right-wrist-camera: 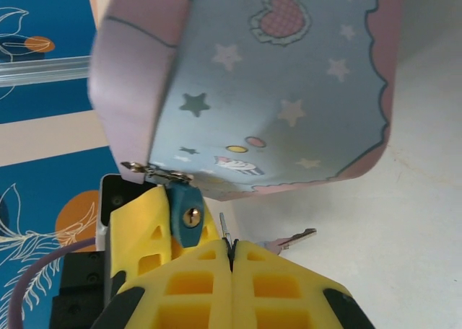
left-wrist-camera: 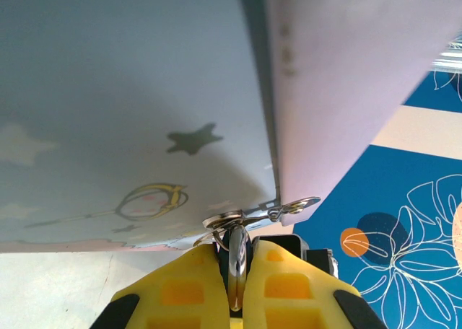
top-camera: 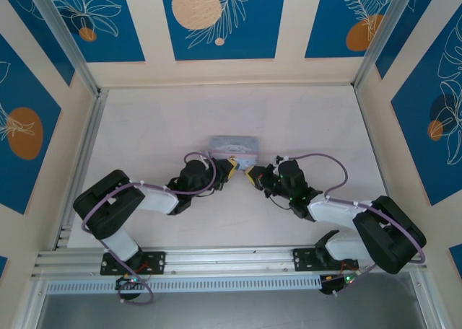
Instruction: Unlock the padlock with the key
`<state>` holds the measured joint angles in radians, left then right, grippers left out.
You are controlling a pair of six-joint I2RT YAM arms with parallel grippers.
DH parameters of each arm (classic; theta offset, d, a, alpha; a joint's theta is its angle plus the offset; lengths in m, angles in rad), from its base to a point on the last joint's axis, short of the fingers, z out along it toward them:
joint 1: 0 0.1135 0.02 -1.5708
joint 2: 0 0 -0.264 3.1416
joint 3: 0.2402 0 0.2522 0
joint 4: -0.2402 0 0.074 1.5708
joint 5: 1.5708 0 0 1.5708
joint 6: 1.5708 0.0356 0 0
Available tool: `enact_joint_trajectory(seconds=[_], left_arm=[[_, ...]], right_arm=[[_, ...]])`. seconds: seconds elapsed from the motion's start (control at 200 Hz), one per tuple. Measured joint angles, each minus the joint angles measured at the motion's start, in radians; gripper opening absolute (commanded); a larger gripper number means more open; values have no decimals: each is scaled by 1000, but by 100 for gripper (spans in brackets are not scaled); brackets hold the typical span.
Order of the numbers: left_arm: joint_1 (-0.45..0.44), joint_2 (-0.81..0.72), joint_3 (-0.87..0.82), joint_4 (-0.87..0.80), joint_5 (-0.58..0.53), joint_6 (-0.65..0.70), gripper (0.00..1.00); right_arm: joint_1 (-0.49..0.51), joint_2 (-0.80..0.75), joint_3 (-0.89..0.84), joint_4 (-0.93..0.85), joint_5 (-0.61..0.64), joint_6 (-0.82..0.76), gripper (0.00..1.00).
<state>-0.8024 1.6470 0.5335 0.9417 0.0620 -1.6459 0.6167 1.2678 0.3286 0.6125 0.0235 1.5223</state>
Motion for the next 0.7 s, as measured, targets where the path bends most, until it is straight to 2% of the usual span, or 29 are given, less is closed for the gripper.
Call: enact_joint_trajectory(seconds=[0.7], left_arm=[[0,0,0,1,-3,-3,0]], right_arm=[[6,-13,36,-43,4,-8,0]])
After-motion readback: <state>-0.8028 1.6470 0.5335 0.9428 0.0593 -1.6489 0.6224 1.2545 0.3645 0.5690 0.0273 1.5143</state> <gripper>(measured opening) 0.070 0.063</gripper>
